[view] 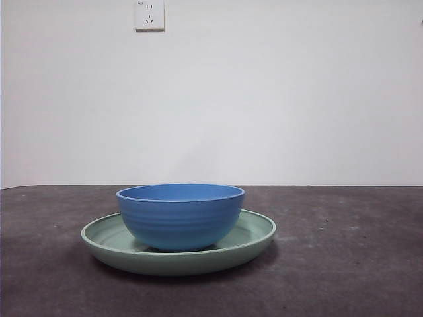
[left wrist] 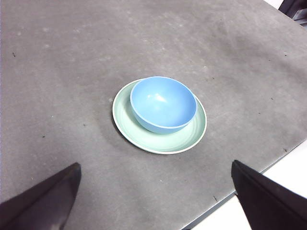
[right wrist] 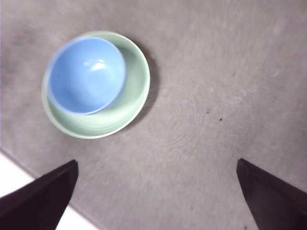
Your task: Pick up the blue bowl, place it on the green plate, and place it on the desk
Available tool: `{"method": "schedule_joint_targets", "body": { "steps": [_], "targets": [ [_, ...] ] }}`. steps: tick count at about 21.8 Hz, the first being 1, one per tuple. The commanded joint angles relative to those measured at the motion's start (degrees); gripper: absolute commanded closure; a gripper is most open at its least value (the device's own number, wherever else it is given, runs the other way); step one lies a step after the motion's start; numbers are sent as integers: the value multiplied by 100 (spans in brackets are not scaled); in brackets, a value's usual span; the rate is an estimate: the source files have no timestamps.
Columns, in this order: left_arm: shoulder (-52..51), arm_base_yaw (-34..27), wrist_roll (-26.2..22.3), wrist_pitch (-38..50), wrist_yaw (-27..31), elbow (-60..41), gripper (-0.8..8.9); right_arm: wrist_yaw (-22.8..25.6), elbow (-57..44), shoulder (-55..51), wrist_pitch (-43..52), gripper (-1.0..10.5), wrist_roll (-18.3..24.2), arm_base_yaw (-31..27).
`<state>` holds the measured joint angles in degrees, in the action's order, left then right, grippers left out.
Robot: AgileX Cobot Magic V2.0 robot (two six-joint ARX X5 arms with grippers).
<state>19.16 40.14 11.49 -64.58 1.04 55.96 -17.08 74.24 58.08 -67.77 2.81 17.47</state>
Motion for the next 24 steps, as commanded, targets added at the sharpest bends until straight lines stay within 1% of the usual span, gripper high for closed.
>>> {"method": "schedule_joint_targets", "body": {
  "steps": [1, 5, 8, 9, 10, 11, 12, 16, 24],
  "targets": [
    [31, 37, -24, 214, -35, 87, 322, 2, 107, -428, -243, 350, 92, 28],
    [31, 37, -79, 501, -35, 87, 321, 2, 107, -1172, -695, 350, 111, 28],
    [31, 37, -149, 509, -22, 87, 322, 0, 107, -1550, -732, 351, 107, 28],
    [31, 37, -181, 529, 72, 87, 322, 0, 107, -1633, -730, 362, 107, 28],
    [31, 37, -184, 549, 92, 87, 373, -2, 107, -1685, -734, 531, 111, 28],
    [31, 37, -184, 562, 90, 87, 600, 0, 107, -1709, -739, 799, 109, 28],
    [31, 37, -219, 564, 92, 87, 814, -4, 107, -1709, -739, 923, 109, 28],
    [31, 37, -267, 612, 87, 90, 807, -278, 109, -1709, -719, 914, 103, 28],
    [31, 37, -267, 590, 87, 87, 807, -240, 109, -1709, -721, 914, 105, 28]
  ]
}}
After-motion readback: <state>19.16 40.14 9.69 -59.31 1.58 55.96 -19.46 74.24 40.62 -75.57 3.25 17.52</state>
